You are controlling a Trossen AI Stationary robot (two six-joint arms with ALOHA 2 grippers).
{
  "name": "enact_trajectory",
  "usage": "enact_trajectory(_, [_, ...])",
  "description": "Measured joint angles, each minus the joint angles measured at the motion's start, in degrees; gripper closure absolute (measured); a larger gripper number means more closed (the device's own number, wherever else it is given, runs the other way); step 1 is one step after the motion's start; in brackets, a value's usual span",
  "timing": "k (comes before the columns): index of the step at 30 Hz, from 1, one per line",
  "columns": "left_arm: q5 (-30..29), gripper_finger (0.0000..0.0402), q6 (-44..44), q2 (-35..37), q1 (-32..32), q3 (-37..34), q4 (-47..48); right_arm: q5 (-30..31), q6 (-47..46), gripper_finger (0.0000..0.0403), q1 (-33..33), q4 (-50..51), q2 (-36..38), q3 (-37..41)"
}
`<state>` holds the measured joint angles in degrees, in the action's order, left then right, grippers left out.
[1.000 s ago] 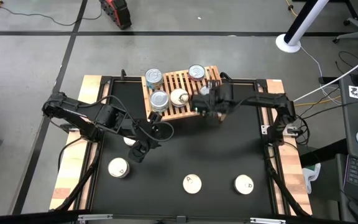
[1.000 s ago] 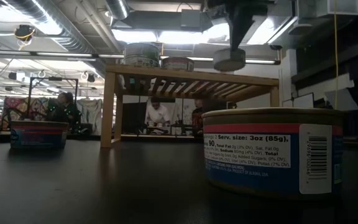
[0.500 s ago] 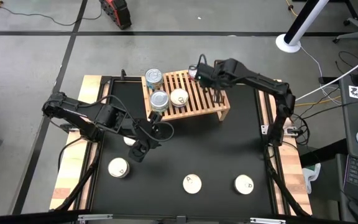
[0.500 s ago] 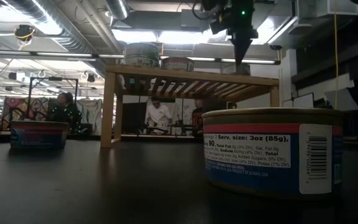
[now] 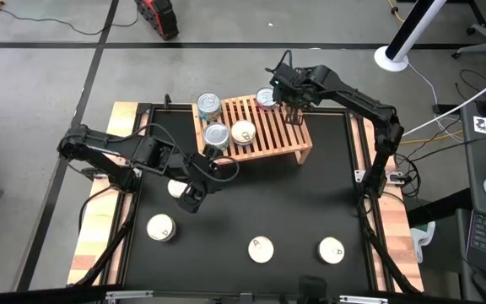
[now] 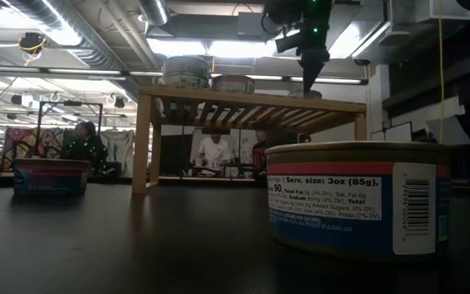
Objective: Stack canned seafood by type on shelf
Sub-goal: Put the green and white tuna can on the shelf
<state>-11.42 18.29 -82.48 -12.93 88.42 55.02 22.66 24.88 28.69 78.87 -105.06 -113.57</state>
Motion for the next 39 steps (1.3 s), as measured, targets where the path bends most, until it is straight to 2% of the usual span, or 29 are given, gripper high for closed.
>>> enact_trajectory(13, [0.02,0.026,0.15,0.0,0.02,0.0,0.0,-1.33,2.52,0.0403,0.21,-6.12,-0.09,5.61])
enact_trajectory(20, [0.02,0.026,0.15,0.0,0.02,0.0,-0.02,-4.96,2.61,0.0403,0.21,-5.96,-0.09,6.02])
enact_trajectory(29, [0.02,0.026,0.15,0.0,0.02,0.0,-0.02,-5.36,2.69,0.0401,0.21,-8.78,-0.09,6.02])
enact_trajectory(39, [0.02,0.026,0.15,0.0,0.02,0.0,-0.02,-5.86,2.69,0.0361,0.21,-8.65,-0.09,6.02])
